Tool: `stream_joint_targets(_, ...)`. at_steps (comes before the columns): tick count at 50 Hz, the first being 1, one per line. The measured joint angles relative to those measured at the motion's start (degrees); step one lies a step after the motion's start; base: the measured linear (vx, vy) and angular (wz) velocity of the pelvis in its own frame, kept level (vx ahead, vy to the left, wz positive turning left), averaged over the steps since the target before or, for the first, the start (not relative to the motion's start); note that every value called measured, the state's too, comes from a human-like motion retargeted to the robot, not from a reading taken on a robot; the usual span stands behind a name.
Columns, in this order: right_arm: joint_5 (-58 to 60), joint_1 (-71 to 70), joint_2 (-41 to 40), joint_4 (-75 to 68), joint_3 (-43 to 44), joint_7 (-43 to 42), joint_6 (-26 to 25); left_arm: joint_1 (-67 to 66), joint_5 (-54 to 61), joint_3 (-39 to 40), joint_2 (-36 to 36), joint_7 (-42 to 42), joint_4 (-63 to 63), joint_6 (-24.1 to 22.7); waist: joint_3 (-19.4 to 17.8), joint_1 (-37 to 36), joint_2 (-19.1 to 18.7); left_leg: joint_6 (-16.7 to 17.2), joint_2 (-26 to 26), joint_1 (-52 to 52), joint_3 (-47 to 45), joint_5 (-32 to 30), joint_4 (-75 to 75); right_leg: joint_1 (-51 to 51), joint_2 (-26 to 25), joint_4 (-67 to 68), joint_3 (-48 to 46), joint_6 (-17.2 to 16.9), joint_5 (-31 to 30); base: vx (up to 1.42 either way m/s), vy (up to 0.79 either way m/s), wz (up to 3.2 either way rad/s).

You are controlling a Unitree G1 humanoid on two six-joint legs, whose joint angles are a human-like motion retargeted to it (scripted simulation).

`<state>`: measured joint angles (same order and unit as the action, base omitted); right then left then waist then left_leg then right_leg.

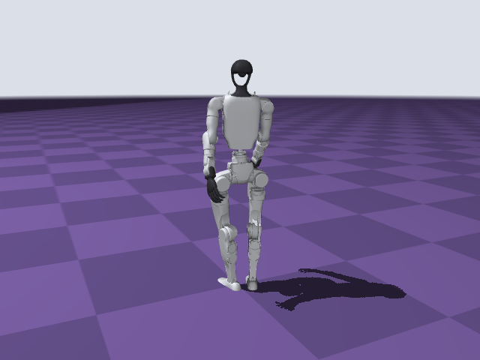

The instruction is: In place motions

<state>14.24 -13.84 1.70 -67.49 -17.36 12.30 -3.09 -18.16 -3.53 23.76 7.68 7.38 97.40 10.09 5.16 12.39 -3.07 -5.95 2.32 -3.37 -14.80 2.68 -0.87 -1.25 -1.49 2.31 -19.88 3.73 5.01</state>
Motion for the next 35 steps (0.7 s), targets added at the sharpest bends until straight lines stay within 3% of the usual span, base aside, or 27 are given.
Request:
stream_joint_targets(5,6.38,3.95,1.6,-12.35,0.6,-1.86,-1.59,10.28,0.84,-4.54,-1.27,-2.82,0.0,-0.86,0.42,1.21,0.04,-0.1,-0.51,0.19,-1.08,0.3,0.13,-0.56,-0.48,0.06,1.33,0.08,-0.52,0.01,-0.03,-0.49)
stream_joint_targets(7,8.13,5.63,2.7,-17.89,1.78,-2.96,-2.66,15.09,1.39,-6.02,-1.4,-3.59,-0.33,-0.84,0.05,-2.08,-0.08,-1.41,-0.45,0.38,-5.34,0.07,0.76,-0.9,-1.76,0.25,5.4,0.44,-1.18,0.0,-0.02,-1.26)
stream_joint_targets(10,9.58,9.13,5.3,-24.61,5.64,-5.47,-4.86,22.13,3.81,-7.11,-1.57,-1.78,-3.61,-0.53,0.31,1.42,-0.27,-0.39,-0.92,0.47,-2.84,0.56,0.48,-1.12,-1.06,0.04,2.86,0.16,-1.18,-0.01,0.0,0.26)
stream_joint_targets(20,2.98,22.3,14.42,-29.45,19.99,-8.65,-8.5,39.68,12.5,-6.04,-2.95,-0.45,-17.49,-3.76,0.84,3.74,-0.89,-0.65,-1.25,-0.29,-4.44,0.96,0.42,-2.35,-1.3,0.13,4.28,0.2,-1.74,0.0,-0.01,-0.22)
stream_joint_targets(27,-3.55,24.48,15.19,-29.91,21.46,-11.74,-9.9,41.22,10.01,-9.5,-2.85,-0.99,-23.05,-4.51,0.87,3.83,-1.73,-0.75,-1.24,-0.49,-4.62,1.23,0.32,-2.71,-1.37,0.25,4.93,0.11,-1.77,0.0,0.0,-0.03)
stream_joint_targets(35,-2.03,18.73,8.89,-27.93,14.68,-13.22,-5.67,33.03,7.43,-9.65,-6.31,0.62,-17.87,-4.92,1.15,2.71,-2.83,-1.01,-0.56,-0.86,-2.81,0.89,0.19,-1.88,-0.8,0.11,2.58,-0.11,-1.03,0.01,0.04,0.23)
